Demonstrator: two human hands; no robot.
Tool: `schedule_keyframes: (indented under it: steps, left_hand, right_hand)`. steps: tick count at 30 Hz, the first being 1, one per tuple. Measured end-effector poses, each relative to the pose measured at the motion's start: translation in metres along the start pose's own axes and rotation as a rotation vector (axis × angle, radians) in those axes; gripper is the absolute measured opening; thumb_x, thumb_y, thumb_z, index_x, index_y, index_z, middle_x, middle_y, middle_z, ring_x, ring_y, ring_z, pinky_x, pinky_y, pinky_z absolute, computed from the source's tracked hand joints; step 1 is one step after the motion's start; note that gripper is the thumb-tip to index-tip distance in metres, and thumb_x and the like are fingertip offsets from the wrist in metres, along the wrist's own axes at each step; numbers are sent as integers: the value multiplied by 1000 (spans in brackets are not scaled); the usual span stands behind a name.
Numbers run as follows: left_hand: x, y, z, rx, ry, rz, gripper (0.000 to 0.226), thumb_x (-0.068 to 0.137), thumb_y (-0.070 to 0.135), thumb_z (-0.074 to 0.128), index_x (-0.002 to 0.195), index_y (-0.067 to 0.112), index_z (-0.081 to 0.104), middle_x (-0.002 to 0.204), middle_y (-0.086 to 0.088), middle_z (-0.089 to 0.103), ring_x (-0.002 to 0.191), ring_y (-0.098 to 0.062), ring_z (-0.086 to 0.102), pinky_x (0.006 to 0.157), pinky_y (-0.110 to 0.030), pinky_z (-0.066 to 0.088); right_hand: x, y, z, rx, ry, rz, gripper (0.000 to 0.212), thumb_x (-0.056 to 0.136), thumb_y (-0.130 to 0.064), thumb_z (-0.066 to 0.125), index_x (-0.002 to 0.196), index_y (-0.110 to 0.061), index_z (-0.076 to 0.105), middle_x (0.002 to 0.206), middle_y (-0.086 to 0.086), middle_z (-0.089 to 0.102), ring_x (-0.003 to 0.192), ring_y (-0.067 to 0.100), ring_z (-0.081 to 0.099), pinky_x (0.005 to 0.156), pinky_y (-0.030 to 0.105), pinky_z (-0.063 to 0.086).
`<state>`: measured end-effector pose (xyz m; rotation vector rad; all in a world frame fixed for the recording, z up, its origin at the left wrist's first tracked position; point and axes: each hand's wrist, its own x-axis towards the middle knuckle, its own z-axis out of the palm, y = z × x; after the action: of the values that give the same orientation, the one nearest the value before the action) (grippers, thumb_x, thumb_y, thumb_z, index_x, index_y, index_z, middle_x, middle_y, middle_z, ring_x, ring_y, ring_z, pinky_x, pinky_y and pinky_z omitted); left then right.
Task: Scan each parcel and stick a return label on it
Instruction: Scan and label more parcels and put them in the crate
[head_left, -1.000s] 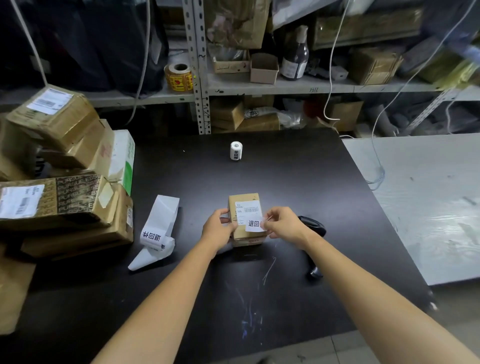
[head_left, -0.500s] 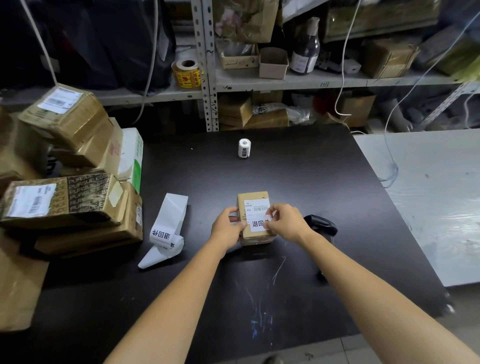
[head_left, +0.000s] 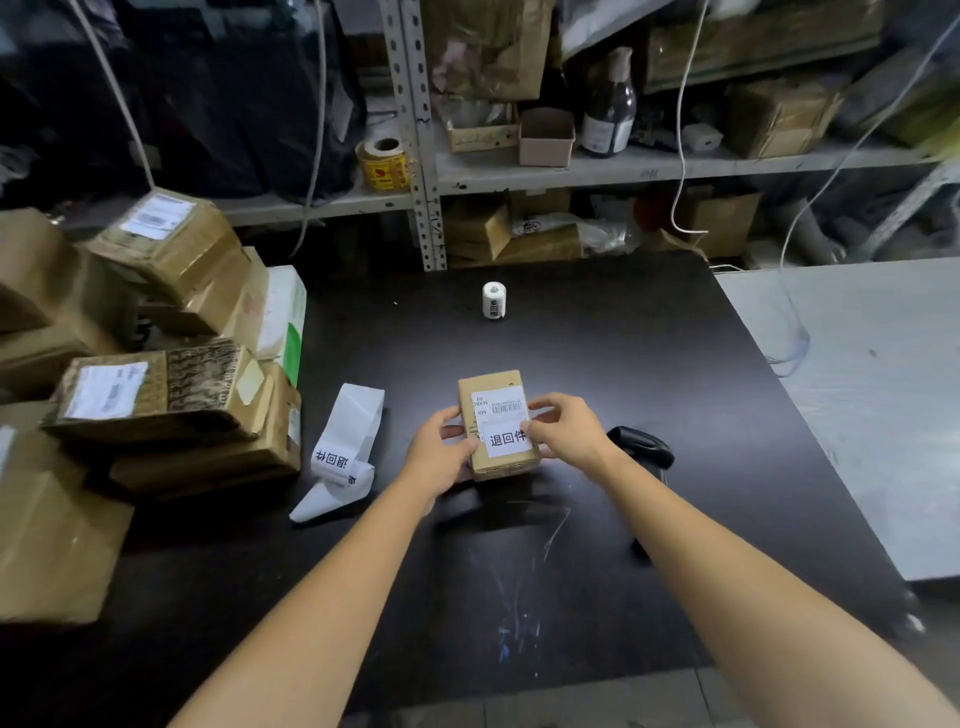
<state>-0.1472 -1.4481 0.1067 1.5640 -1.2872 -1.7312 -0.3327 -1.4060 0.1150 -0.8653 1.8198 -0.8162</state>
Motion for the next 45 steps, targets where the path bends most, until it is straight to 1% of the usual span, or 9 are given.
schedule_keyframes:
  steps: [13,17,20,23,26,31,35,39,45]
  left_hand:
    - [-191,72,-142,-158,538,262,53,91,1,62,139,15,46,124,-9,61,112,-27,61,79,-46,58]
    - [-274,55,-210,-222,720,298,52,92,1,60,139,16,45,115,-1,62,100,-18,63,60,-27,58]
    - [-343,20,-264,-220,892,277,53,92,1,61,140,15,45,127,-6,57,108,-22,61,84,-39,58]
    - [-420,-33,-314,-202,1056,241,55,91,6,64,142,19,46,128,-4,50,99,-10,56,75,-21,55]
    - [-501,-93,-362,-144,1190,175,56,91,9,65,142,17,45,136,-6,49,111,-10,45,89,-26,43]
    - [-626,-201,-430,-243,1302,55,56,91,9,65,142,22,46,135,-8,50,106,-16,56,70,-21,52]
    - [-702,-271,-469,-364,1336,-22,55,92,5,62,142,21,46,138,-11,51,115,-27,59,89,-43,56]
    - [-744,-323,-490,-457,1367,-41,49,93,1,60,137,19,49,112,0,60,90,-14,62,58,-25,56]
    - [-766,-405,-517,-571,1411,-153,49,92,0,61,137,16,48,117,-5,62,96,-19,66,72,-36,60]
  right_hand:
    - [-115,-170,95,-104,-367,-525,33,86,-14,69,117,-25,63,95,3,74,91,20,72,75,48,61]
    - [-182,-206,174,-164,-490,-665,36,86,-17,71,121,-22,63,88,-1,72,80,18,72,74,43,62]
    - [-244,-216,246,-234,-583,-800,31,85,-21,72,115,-25,64,86,-2,73,85,19,72,79,40,59]
    - [-313,-212,325,-269,-690,-859,30,85,-24,73,114,-22,66,88,-1,72,85,19,72,80,45,59]
    - [-389,-192,407,-296,-841,-890,34,85,-22,74,118,-18,66,99,7,74,92,23,72,83,50,59]
    - [-515,-140,532,-362,-1009,-881,43,85,-15,72,127,-18,61,89,2,74,78,17,73,73,46,62]
    - [-593,-98,609,-420,-1099,-828,45,85,-13,74,128,-20,60,90,-5,72,77,12,73,70,37,63]
    - [-640,-63,664,-484,-1187,-791,46,86,-13,73,129,-20,59,100,4,73,87,21,73,74,46,62]
    - [-671,-21,739,-627,-1298,-777,44,88,-15,72,129,-22,59,96,1,74,89,21,72,78,45,61]
